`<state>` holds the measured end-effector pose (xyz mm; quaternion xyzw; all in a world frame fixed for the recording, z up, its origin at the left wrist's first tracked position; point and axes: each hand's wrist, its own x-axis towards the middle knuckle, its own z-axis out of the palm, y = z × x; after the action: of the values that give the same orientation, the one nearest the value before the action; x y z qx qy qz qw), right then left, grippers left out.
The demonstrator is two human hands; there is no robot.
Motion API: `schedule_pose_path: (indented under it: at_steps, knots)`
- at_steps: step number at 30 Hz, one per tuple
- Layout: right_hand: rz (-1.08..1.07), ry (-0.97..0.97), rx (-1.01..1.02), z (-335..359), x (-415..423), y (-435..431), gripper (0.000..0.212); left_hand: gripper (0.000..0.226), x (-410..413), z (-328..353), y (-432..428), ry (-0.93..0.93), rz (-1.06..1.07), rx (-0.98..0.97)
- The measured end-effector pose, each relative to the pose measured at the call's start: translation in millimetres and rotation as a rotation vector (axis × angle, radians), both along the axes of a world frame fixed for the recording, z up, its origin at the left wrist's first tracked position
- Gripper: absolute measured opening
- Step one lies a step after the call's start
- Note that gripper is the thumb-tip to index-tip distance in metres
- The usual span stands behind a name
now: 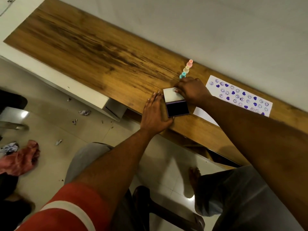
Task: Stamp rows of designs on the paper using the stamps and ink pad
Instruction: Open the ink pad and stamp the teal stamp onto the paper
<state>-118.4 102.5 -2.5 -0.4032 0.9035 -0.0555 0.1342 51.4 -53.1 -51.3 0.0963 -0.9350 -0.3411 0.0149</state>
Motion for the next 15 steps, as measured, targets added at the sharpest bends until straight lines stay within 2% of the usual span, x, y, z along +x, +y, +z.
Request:
schedule_pose_path:
  at_steps: [6,10,15]
  knots:
    - [-0.061,0.163,-0.041,6,3,3,0.042,0.112,1,-1,0,0.001,0.002,-0.011]
    - [-0.182,0.277,-0.025,17,-6,-3,0.051,0.119,-1,2,-1,-0.023,-0.025,-0.018]
    - [-0.355,0.315,0.162,22,-25,-16,0.063,0.096,-19,29,-6,0.137,0.008,-0.056]
